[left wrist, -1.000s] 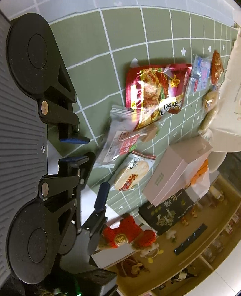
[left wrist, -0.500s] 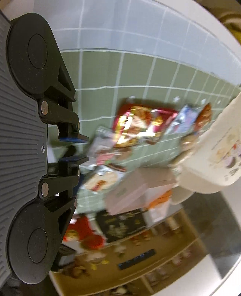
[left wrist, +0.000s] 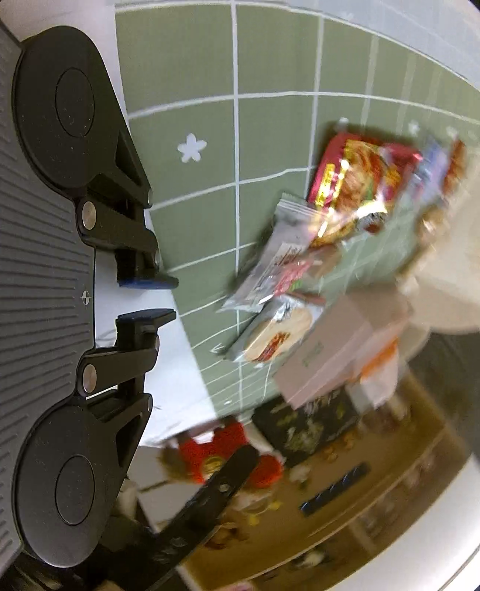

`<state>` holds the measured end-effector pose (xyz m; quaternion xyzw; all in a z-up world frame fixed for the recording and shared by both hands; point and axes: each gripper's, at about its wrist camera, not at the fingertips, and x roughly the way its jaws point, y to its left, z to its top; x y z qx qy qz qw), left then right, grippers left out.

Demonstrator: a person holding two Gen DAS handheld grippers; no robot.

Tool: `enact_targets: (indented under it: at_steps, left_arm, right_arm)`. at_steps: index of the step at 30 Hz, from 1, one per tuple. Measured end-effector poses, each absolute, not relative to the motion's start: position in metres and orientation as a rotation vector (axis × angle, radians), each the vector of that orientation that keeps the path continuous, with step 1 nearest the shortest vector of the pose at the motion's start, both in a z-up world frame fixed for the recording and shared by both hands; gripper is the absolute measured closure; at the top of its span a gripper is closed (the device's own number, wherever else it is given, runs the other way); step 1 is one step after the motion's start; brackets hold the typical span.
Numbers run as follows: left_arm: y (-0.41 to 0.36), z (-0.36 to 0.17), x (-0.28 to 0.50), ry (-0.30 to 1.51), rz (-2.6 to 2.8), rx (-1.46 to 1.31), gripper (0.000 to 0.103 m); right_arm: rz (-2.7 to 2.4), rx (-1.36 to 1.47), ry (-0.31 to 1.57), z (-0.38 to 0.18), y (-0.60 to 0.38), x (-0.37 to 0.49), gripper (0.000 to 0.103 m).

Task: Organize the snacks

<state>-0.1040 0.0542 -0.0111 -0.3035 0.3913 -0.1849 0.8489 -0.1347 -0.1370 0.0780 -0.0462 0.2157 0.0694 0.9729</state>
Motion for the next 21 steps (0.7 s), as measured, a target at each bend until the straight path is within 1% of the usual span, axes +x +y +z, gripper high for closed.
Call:
enact_targets:
  at_steps: [2, 6, 9, 13, 16, 21]
  left_arm:
    - [0.056, -0.011, -0.11, 0.797, -0.4, -0.588, 0.092]
    - [0.062, -0.006, -0.118, 0.724, -0.365, -0.479, 0.093]
    - [0.071, -0.007, -0.122, 0.702, -0.339, -0.479, 0.093]
    - [0.075, -0.007, -0.123, 0.698, -0.336, -0.481, 0.093]
    - [0.076, -0.007, -0.121, 0.701, -0.346, -0.478, 0.093]
    - [0.08, -0.006, -0.114, 0.733, -0.372, -0.485, 0.093]
  right_arm:
    - [0.096, -0.084, 0.431, 0.069, -0.135, -0.142, 0.016]
    - [0.098, -0.073, 0.434, 0.058, -0.133, -0.136, 0.016]
    - [0.111, -0.073, 0.451, 0.051, -0.126, -0.119, 0.016]
    - [0.127, -0.087, 0.541, 0.026, -0.124, -0.093, 0.016]
    - [0.139, -0.084, 0.571, 0.015, -0.134, -0.091, 0.016]
    - [0.216, 0.014, 0.605, 0.016, -0.165, -0.086, 0.016]
